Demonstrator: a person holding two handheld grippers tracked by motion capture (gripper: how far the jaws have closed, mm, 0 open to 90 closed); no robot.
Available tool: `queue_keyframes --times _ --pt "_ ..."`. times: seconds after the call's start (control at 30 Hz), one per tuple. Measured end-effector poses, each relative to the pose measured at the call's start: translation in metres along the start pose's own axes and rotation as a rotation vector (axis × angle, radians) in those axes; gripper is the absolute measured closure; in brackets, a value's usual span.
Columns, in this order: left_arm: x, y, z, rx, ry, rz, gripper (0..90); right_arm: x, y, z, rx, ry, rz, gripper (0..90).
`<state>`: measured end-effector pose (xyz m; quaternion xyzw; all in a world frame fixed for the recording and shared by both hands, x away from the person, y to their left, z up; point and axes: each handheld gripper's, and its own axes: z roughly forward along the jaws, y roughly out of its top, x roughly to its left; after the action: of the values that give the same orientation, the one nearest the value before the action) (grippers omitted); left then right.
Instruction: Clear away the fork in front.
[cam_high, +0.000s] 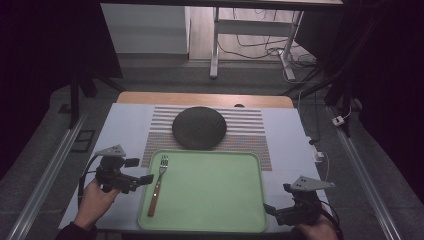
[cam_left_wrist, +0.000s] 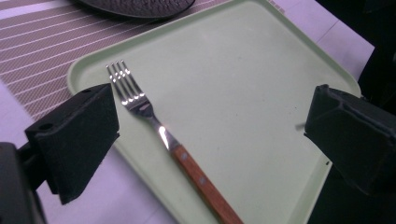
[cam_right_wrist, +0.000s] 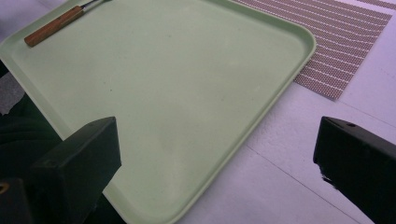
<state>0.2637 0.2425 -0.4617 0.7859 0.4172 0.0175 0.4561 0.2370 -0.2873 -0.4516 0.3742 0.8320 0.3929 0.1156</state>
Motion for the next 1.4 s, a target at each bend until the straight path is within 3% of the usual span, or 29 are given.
queue_keyframes --times 0.23,0.43,1.0,1.2,1.3,1.4 --pt "-0.002 -0.017 -0.015 -0.013 0.02 0.003 2.0 0.0 0.0 0.0 0.0 -0.002 0.003 0.8" --pt "-0.008 -0.028 -0.023 -0.015 0.065 0.014 0.3 0.0 0.0 0.0 -0.002 -0.007 0.007 0.9" --pt "-0.004 -0.063 -0.061 -0.072 0.166 -0.055 0.0 0.0 0.0 0.0 0.003 -0.017 0.005 0.9" --pt "-0.004 -0.071 -0.065 -0.032 0.223 -0.061 0.0 0.001 0.0 0.0 0.003 -0.023 0.006 0.9" --pt "-0.005 -0.073 -0.064 0.013 0.256 -0.056 0.0 0.001 0.0 0.0 0.004 -0.022 0.005 0.9" --pt "-0.005 -0.074 -0.064 0.029 0.266 -0.063 0.0 0.0 0.0 0.0 0.004 -0.02 0.007 0.9"
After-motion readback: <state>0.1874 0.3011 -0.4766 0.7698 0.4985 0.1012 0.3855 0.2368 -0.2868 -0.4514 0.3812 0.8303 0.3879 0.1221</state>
